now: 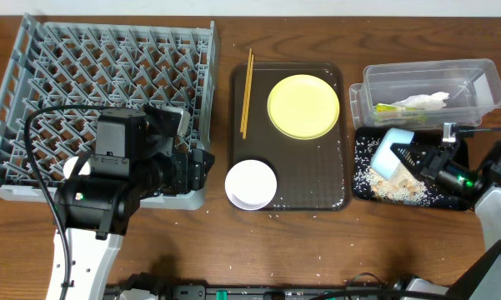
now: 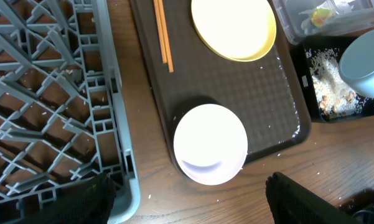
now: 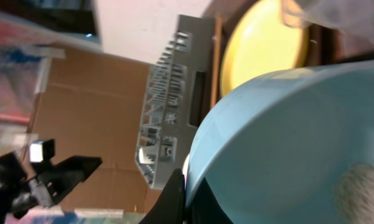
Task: Sort waste into correct bins and load items into the dishwasher
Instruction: 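Tip the blue bowl over the black tray to dump the rice, then return the blue bowl to the dark tray with the right gripper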
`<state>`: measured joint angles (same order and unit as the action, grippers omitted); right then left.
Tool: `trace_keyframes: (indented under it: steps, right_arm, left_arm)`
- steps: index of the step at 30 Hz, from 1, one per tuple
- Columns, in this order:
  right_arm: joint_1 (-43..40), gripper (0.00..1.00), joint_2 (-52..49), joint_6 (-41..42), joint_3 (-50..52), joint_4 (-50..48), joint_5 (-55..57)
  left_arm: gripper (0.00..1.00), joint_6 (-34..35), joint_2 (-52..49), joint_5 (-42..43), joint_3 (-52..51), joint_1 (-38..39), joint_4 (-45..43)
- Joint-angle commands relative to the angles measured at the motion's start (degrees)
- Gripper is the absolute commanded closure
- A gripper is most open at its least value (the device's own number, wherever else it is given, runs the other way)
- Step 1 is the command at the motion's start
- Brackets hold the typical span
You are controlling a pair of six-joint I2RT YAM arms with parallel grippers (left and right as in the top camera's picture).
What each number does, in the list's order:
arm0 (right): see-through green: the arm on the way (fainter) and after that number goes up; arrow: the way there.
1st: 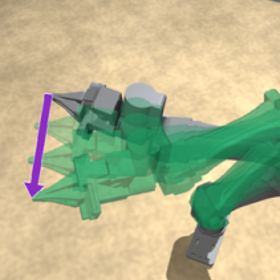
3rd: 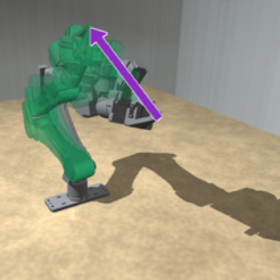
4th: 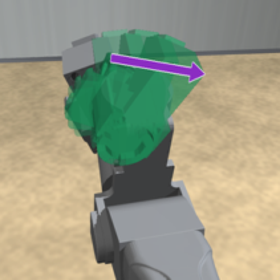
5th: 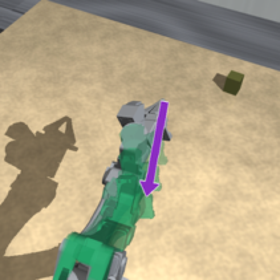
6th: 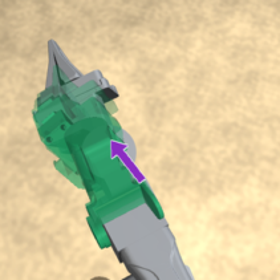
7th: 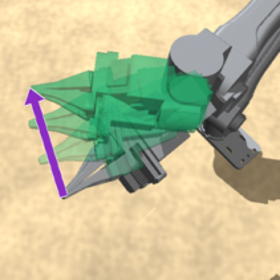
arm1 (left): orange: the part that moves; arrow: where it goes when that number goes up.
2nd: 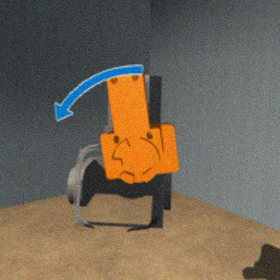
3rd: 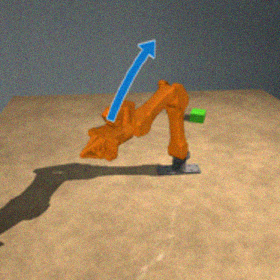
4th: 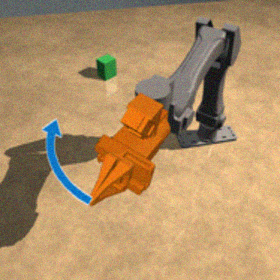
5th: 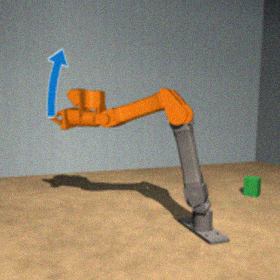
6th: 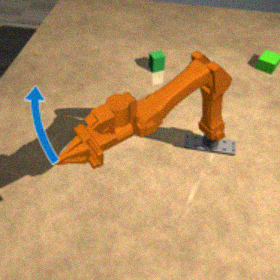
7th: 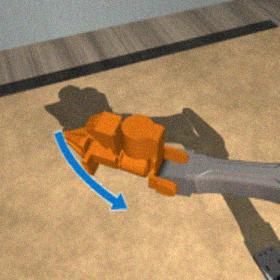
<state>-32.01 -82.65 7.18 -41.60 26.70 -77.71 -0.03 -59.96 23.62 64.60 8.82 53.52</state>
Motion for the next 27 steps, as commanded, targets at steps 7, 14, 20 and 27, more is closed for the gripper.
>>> trace_keyframes:
  steps: [7,14,20,27]
  right_arm:
    - [-0.6,0.99,0.3,4.8,0.0,-0.2,2.8]
    - [-0.5,0.99,0.3,5.0,0.0,2.5,5.4]
    - [-0.6,0.99,0.3,5.2,0.0,2.6,5.0]
    - [0.2,0.99,0.4,4.3,0.0,2.0,3.5]
  left_arm:
    - [0.21,-0.4,-0.2,-0.3,1.3,0.3,-0.5]
    - [0.21,-0.4,-0.2,-0.3,1.3,0.3,-1.0]
    - [0.2,-0.3,-0.2,-0.3,1.3,0.3,-1.2]
    - [0.21,-0.3,-0.2,-0.3,1.3,0.3,-1.5]
